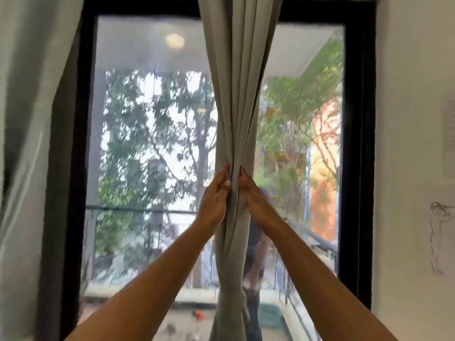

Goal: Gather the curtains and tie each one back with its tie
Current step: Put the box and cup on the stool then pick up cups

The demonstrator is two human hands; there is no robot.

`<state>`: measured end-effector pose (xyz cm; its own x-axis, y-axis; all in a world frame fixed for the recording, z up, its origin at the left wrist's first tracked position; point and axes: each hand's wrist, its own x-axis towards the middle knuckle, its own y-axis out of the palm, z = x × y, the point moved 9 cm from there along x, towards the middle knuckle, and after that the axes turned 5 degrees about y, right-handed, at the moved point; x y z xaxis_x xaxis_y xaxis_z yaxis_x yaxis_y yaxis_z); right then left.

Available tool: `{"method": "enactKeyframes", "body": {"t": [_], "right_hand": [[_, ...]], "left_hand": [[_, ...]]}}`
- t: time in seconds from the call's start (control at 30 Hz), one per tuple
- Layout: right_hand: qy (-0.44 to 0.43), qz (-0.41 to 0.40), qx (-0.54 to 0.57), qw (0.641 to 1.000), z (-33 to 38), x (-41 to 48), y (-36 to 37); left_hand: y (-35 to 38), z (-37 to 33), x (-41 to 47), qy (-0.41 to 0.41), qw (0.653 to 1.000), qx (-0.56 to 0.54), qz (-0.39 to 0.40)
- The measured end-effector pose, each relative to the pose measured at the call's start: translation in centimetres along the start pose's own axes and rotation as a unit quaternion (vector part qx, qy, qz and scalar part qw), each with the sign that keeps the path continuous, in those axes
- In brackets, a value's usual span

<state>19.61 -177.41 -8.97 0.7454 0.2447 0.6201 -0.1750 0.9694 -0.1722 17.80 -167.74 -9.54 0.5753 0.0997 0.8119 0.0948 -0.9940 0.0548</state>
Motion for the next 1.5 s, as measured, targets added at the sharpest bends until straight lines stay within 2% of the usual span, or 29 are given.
{"method": "enactKeyframes", "body": {"t": [0.13, 0.17, 0.27, 0.37, 0.5, 0.57, 0.63, 0.7, 0.8, 0.97, 1.07, 1.13, 1.23, 1.33, 1.43, 1.5], "right_hand": [[0.079, 0.035, -0.197, 0.977, -6.5, -6.5, 0.8], [0.095, 0.036, -0.217, 0.971, -7.3, -8.4, 0.8], [0.121, 0.017, -0.226, 0.966, -8.3, -14.6, 1.9], [0.101, 0.042, -0.22, 0.969, -8.5, -21.8, 5.9], [0.141, 0.069, -0.167, 0.973, -12.0, -32.8, 11.3], [0.203, 0.106, -0.16, 0.96, -15.9, -37.8, 15.0], [0.272, 0.156, -0.175, 0.933, -20.6, -43.0, 19.1], [0.344, 0.205, -0.187, 0.897, -26.0, -48.3, 23.2], [0.448, 0.242, -0.193, 0.838, -34.7, -56.3, 28.6], [0.625, 0.21, -0.188, 0.728, -50.2, -69.0, 35.7], [0.718, 0.17, -0.164, 0.655, -60.0, -76.5, 39.1], [0.749, 0.151, -0.162, 0.625, -67.0, -80.4, 41.1], [0.753, 0.147, -0.183, 0.614, -77.8, -84.2, 43.9], [0.755, 0.137, -0.174, 0.618, -86.5, -86.8, 46.4], [0.759, 0.108, -0.147, 0.625, -94.5, -89.6, 48.2], [0.764, 0.055, -0.147, 0.626, -97.8, -90.7, 48.4]], "left_hand": [[-1.8, 5.0, -10.9, -0.164, 0.985, 0.047, 0.035], [-2.3, 5.3, -13.4, -0.197, 0.978, 0.051, 0.046], [-4.5, 4.3, -20.8, -0.228, 0.969, 0.081, 0.047], [-7.4, 3.5, -30.2, -0.247, 0.965, 0.084, 0.032], [-13.3, 4.5, -45.2, -0.326, 0.938, 0.108, -0.046], [-16.8, 5.1, -52.4, -0.378, 0.912, 0.122, -0.102], [-20.1, 5.9, -59.3, -0.444, 0.872, 0.143, -0.149], [-23.6, 7.1, -65.9, -0.503, 0.825, 0.165, -0.197], [-27.9, 11.0, -75.4, -0.592, 0.756, 0.181, -0.211], [-34.2, 23.2, -88.4, -0.715, 0.648, 0.17, -0.2], [-37.8, 33.1, -95.6, -0.758, 0.604, 0.19, -0.157], [-39.7, 40.3, -100.9, -0.786, 0.575, 0.191, -0.123], [-42.1, 51.3, -107.5, -0.805, 0.557, 0.193, -0.077], [-42.8, 61.3, -111.1, -0.794, 0.576, 0.193, -0.029], [-42.1, 68.9, -115.7, -0.796, 0.585, 0.154, -0.038], [-41.3, 71.6, -118.2, -0.791, 0.594, 0.136, -0.052]]}}
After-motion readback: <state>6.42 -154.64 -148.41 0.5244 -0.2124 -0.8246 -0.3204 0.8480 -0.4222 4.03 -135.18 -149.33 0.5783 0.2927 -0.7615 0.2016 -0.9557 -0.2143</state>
